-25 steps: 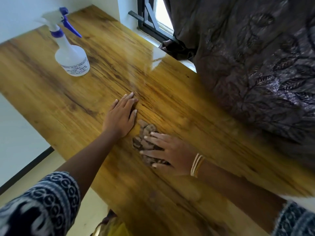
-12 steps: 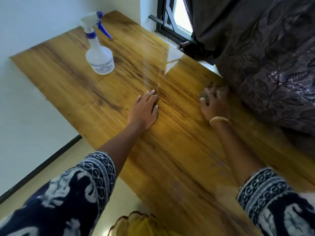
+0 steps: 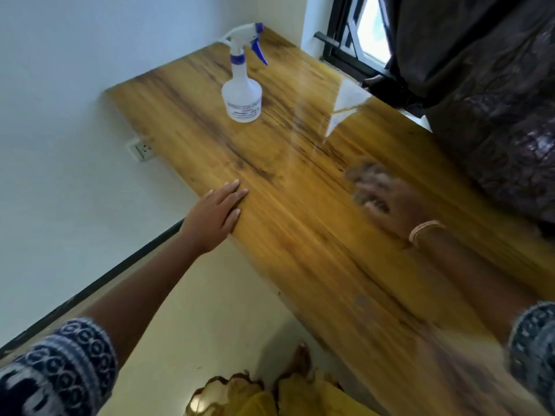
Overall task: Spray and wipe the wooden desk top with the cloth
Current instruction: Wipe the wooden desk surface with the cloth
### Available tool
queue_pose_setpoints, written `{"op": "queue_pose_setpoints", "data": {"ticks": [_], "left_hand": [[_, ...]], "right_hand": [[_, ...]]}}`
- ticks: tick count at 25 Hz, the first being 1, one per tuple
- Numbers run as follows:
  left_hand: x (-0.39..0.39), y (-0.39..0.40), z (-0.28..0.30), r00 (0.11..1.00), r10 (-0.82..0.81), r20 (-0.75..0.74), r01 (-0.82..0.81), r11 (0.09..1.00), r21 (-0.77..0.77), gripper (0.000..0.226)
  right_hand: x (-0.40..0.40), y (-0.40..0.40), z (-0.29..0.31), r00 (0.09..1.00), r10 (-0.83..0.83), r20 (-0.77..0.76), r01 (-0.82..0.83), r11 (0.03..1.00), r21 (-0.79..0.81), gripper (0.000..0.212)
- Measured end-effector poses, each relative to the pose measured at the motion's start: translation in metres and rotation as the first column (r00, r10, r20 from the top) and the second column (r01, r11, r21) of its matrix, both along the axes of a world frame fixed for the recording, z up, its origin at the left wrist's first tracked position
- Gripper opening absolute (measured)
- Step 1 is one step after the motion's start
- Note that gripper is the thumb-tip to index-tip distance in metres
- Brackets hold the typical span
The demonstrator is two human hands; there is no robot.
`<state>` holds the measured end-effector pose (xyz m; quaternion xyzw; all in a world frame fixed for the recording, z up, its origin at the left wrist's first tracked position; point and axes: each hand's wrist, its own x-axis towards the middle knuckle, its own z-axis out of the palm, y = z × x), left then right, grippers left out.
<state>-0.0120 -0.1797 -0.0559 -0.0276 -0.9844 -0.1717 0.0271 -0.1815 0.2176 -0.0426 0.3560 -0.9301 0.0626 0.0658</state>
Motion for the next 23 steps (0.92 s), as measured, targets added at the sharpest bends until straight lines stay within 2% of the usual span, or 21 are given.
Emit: {"op": "queue_pose_setpoints", "data": {"ticks": [1,2,3,4,5,6,7,9,11,13,14,15,16,17,18,19,20,21,22,23], "left_hand": [[0.009,-0.001,-0.004,1.0,0.02,-0.003,-0.02,0.999,-0.027,0.051],[0.014,0.001,-0.007,0.999,0.044,-0.003,-0.044,0.998,-0.039,0.054],[0.016,0.004,-0.01,0.998,0.066,0.001,-0.066,0.997,-0.044,0.055],[0.016,0.006,-0.011,0.997,0.077,0.008,-0.076,0.996,-0.052,0.056],[0.016,0.007,-0.012,0.997,0.074,0.015,-0.073,0.995,-0.065,0.057],[0.016,0.006,-0.013,0.997,0.068,0.021,-0.066,0.994,-0.081,0.058],[0.015,0.004,-0.012,0.998,0.065,0.027,-0.062,0.993,-0.097,0.059],[0.015,0.002,-0.011,0.998,0.065,0.027,-0.061,0.992,-0.113,0.06],[0.016,0.003,-0.009,0.998,0.064,0.028,-0.061,0.99,-0.125,0.063],[0.016,0.004,-0.008,0.998,0.052,0.026,-0.048,0.989,-0.139,0.065],[0.016,0.004,-0.008,0.998,0.05,0.025,-0.046,0.989,-0.14,0.065],[0.016,0.004,-0.009,0.998,0.053,0.021,-0.05,0.99,-0.134,0.063],[0.016,0.003,-0.01,0.998,0.061,0.017,-0.059,0.991,-0.12,0.062],[0.016,0.003,-0.01,0.998,0.069,0.013,-0.067,0.992,-0.104,0.061],[0.015,0.003,-0.011,0.997,0.076,0.011,-0.074,0.993,-0.093,0.06],[0.016,0.003,-0.012,0.997,0.081,0.009,-0.08,0.993,-0.09,0.059],[0.017,0.004,-0.013,0.996,0.086,0.006,-0.085,0.992,-0.092,0.059],[0.017,0.005,-0.013,0.996,0.09,-0.003,-0.089,0.992,-0.092,0.058],[0.017,0.006,-0.013,0.996,0.089,-0.013,-0.09,0.992,-0.088,0.057],[0.017,0.006,-0.012,0.996,0.088,-0.021,-0.09,0.993,-0.079,0.057]], "right_hand": [[-0.015,0.007,-0.004,0.957,-0.286,0.044,0.29,0.951,-0.105,0.058],[-0.024,0.005,-0.007,0.828,-0.549,0.114,0.56,0.811,-0.169,0.059],[-0.026,-0.008,-0.007,0.688,-0.71,0.151,0.725,0.671,-0.153,0.058],[-0.022,-0.028,-0.006,0.63,-0.76,0.16,0.776,0.621,-0.105,0.056],[-0.012,-0.052,-0.004,0.676,-0.72,0.155,0.735,0.672,-0.085,0.053],[-0.001,-0.078,-0.002,0.788,-0.603,0.124,0.614,0.782,-0.104,0.051],[0.015,-0.105,-0.002,0.892,-0.442,0.089,0.451,0.883,-0.129,0.05],[0.062,-0.152,-0.004,0.988,-0.141,0.058,0.147,0.982,-0.118,0.05],[0.123,-0.178,-0.004,0.976,0.196,0.094,-0.196,0.981,-0.008,0.05],[0.144,-0.17,0.001,0.865,0.48,0.145,-0.491,0.869,0.055,0.049],[0.128,-0.158,0.004,0.807,0.58,0.113,-0.59,0.803,0.087,0.049],[0.105,-0.145,0.002,0.803,0.59,0.084,-0.596,0.792,0.131,0.05],[0.076,-0.132,-0.001,0.859,0.507,0.067,-0.511,0.848,0.138,0.05],[0.046,-0.119,-0.004,0.944,0.327,0.044,-0.33,0.94,0.082,0.05],[0.02,-0.107,-0.005,0.995,0.097,0.038,-0.097,0.995,-0.011,0.049],[0.002,-0.099,-0.005,0.987,-0.141,0.072,0.148,0.985,-0.092,0.049],[-0.011,-0.098,-0.004,0.915,-0.375,0.146,0.393,0.912,-0.12,0.049],[-0.016,-0.105,-0.001,0.804,-0.556,0.211,0.583,0.807,-0.094,0.051],[-0.013,-0.118,0.001,0.727,-0.644,0.237,0.67,0.741,-0.044,0.052],[-0.004,-0.135,0.004,0.743,-0.634,0.214,0.653,0.757,-0.026,0.052]]}}
